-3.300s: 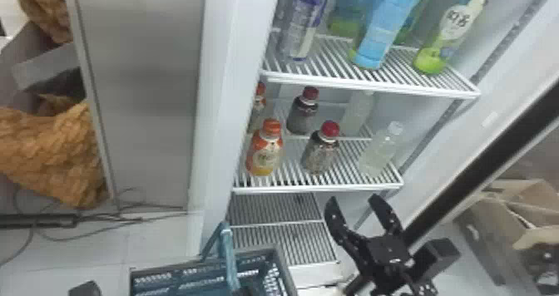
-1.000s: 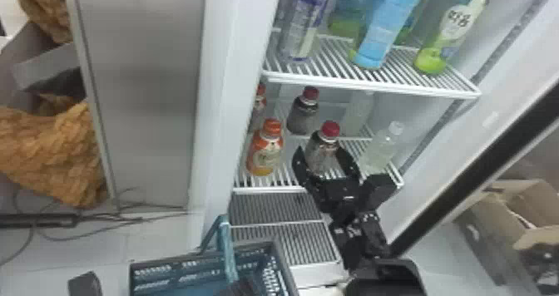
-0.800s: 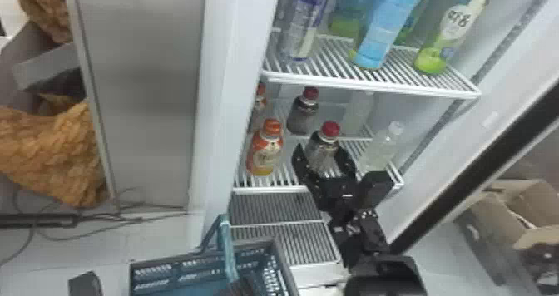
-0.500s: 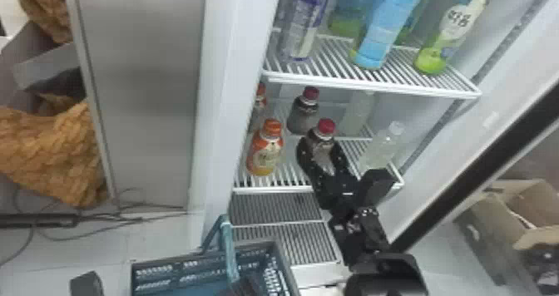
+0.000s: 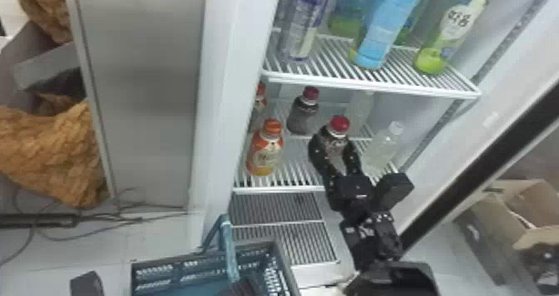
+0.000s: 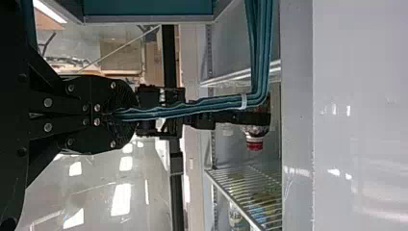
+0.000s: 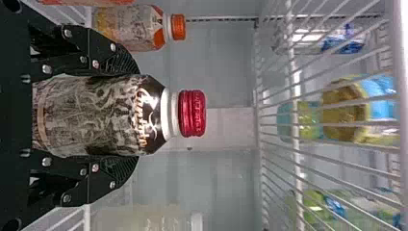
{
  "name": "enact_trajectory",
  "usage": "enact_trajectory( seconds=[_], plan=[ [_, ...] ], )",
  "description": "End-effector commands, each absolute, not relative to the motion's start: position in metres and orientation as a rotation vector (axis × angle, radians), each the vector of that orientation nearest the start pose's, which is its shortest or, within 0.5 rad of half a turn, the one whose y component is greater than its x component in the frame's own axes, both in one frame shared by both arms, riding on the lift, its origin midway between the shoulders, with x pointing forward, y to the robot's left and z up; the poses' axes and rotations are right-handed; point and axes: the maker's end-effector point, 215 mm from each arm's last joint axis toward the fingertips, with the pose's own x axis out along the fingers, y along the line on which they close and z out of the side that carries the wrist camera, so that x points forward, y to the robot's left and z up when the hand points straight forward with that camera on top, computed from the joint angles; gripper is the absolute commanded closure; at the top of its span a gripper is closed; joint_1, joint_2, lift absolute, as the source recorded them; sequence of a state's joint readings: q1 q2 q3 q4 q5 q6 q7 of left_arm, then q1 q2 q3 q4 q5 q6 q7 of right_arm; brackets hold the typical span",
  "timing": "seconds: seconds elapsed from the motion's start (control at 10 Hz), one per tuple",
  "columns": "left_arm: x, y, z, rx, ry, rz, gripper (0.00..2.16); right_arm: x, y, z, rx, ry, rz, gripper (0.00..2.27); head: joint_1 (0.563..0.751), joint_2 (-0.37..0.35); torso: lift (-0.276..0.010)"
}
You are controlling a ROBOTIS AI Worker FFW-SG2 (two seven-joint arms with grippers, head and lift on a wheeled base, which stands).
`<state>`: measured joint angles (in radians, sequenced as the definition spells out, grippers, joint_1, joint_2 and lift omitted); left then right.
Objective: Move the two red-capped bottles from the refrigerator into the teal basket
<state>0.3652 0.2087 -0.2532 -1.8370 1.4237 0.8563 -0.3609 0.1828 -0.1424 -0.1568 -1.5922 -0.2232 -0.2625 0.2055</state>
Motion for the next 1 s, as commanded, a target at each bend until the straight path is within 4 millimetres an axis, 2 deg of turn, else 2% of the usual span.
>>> enact_trajectory(
  seconds=[0.0, 0.5, 0.9],
  plan=[
    [0.282, -0.065, -0.372, -1.373, 0.834, -0.997, 1.15, 0.516, -0.326, -0.324, 0.044, -0.149, 0.044, 0.66, 0.695, -0.35, -0.228],
    [0.281, -0.065, -0.373, -1.375, 0.833, -0.995, 1.15, 0.462, -0.299, -0.315, 0.116, -0.103, 0.098, 0.66, 0.695, -0.35, -0.228],
    [0.281, -0.065, -0.372, -1.376, 0.835, -0.997, 1.15, 0.428, -0.275, -0.313, 0.167, -0.056, 0.163, 0.66, 0.695, -0.35, -0.228]
  ],
)
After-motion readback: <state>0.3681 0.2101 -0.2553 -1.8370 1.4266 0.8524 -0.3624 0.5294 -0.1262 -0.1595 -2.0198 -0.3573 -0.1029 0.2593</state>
